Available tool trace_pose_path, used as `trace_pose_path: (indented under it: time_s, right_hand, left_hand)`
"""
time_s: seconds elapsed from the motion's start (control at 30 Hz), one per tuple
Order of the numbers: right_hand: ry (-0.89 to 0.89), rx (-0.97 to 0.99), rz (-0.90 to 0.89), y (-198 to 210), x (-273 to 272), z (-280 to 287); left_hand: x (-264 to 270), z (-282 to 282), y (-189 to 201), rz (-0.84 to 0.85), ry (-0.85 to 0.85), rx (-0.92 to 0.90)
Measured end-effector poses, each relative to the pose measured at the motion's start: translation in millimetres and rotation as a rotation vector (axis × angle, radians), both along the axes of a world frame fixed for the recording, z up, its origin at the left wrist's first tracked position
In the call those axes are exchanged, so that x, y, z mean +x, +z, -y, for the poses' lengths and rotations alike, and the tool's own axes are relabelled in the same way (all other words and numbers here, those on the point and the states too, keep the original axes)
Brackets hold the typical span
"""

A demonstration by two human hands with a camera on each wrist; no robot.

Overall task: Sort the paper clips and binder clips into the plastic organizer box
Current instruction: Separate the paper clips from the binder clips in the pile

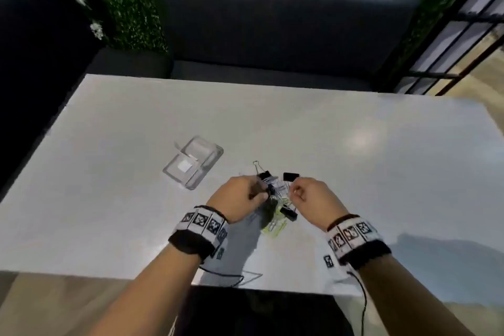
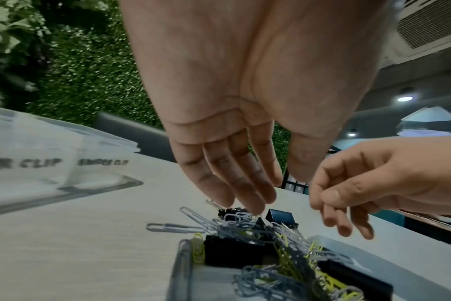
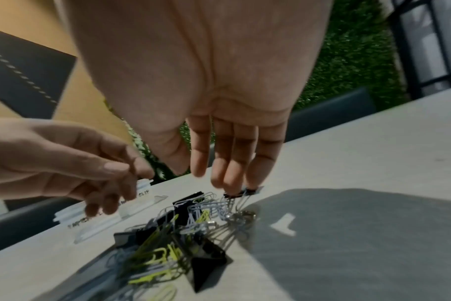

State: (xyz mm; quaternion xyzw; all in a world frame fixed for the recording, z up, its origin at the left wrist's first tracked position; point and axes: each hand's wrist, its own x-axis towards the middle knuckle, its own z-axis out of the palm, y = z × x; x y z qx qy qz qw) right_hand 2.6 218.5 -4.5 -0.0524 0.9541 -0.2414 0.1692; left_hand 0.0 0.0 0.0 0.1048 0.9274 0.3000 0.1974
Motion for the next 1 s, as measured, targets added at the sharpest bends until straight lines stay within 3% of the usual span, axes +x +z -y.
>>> trace_pose_path:
  time_s: [0.2,0.5,1.0]
  right_hand:
    - [0.136,0.102,-0.059,-28.0,2.4,9.8]
    - [0.065,0.170,-0.120,-35.0,16.5,19.8]
    - [0.013,0.172,-0.264,-33.2,23.2,25.8]
  left_hand:
    - [-3.6,-11.7,-31.5,-0.071,-0.137,-0.186]
    - [13.1,-24.9,-42.7,-0.210,-0.089,-0.333]
    - [27.8,-33.3,-38.9,-0.275,0.015,-0.263]
